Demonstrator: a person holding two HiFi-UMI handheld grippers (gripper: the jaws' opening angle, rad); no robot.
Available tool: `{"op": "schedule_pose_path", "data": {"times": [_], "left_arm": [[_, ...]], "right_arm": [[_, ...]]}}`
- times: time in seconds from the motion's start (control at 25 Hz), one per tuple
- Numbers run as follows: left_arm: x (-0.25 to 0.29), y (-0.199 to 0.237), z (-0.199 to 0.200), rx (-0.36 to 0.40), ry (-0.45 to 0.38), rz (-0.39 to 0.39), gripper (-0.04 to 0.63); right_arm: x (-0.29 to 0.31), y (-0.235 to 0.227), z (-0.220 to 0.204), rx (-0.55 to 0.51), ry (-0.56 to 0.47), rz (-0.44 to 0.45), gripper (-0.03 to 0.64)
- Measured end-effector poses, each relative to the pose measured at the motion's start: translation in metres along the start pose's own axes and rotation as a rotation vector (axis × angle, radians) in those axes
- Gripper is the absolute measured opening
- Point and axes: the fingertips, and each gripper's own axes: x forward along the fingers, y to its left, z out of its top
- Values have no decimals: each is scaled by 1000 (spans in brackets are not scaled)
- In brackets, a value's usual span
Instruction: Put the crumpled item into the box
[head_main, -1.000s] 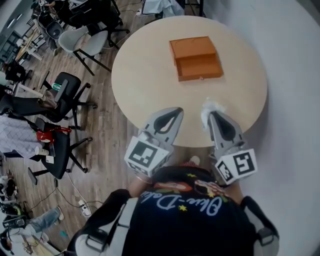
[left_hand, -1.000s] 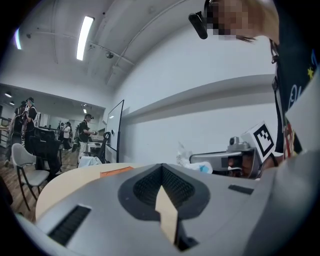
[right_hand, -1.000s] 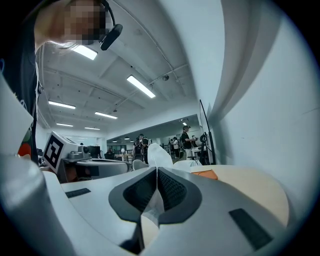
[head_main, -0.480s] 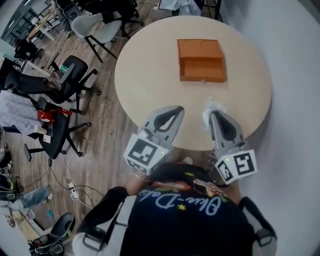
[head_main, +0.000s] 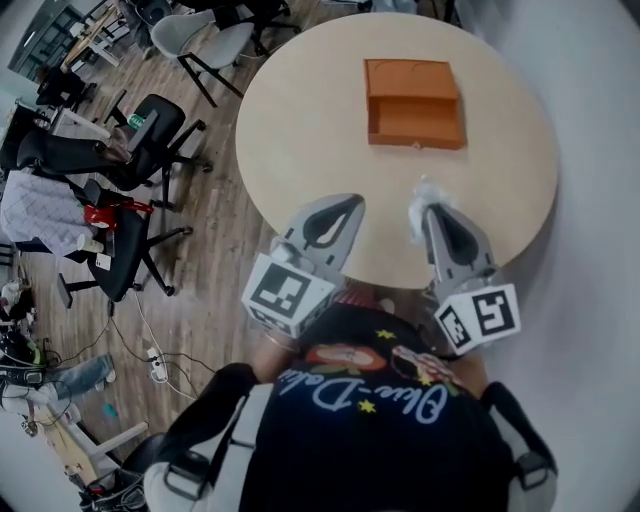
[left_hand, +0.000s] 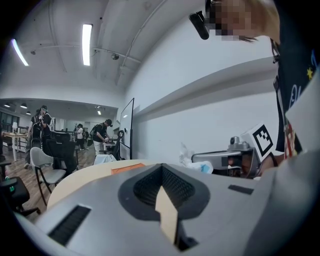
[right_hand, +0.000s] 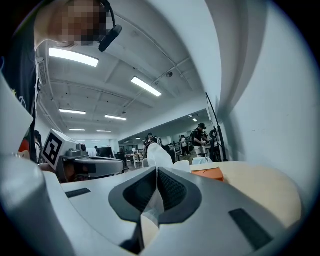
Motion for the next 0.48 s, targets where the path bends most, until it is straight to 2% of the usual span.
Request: {"op": "schedule_pose_path", "data": {"times": [0.48], "left_arm": [[71, 19, 8, 4, -45, -112, -8]], "right_arm": [[25, -63, 3, -40, 24, -140, 6]]}}
